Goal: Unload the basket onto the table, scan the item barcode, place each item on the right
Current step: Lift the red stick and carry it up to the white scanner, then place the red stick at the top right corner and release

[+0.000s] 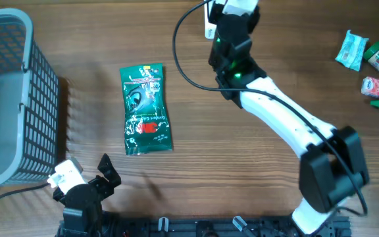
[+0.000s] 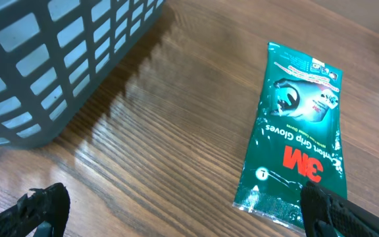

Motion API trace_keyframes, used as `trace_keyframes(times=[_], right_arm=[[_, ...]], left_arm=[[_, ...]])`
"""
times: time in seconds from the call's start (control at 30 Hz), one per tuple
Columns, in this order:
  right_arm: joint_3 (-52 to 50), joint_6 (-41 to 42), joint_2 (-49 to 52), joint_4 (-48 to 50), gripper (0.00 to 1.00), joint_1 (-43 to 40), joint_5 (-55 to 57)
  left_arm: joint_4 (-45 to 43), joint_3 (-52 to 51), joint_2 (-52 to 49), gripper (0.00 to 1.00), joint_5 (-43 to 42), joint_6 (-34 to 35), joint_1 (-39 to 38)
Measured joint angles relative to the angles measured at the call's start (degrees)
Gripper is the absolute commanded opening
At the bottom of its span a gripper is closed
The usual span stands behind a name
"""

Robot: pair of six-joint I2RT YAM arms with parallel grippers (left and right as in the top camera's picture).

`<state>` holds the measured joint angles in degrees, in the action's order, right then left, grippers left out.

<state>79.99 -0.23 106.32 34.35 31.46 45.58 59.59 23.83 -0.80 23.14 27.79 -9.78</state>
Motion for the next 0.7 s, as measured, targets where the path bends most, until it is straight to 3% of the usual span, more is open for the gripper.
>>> trace_keyframes(times=[0.17,0.37,0.7], right_arm=[[0.66,-10.88,8.09,12.81,0.05,0.02,-3.1],[6.71,-17.79,18.67,13.75,0.05,-0.11,-5.6],[23.32,-20.79,32.15,14.38,0.05,-2.8,-10.34]], left_arm=[[0.04,0.0,0.0,1.0,-0.02,0.0,0.0],[0.04,0.0,0.0,1.0,0.0,0.0,0.0],[0.04,0.0,0.0,1.0,0.0,0.0,0.0]])
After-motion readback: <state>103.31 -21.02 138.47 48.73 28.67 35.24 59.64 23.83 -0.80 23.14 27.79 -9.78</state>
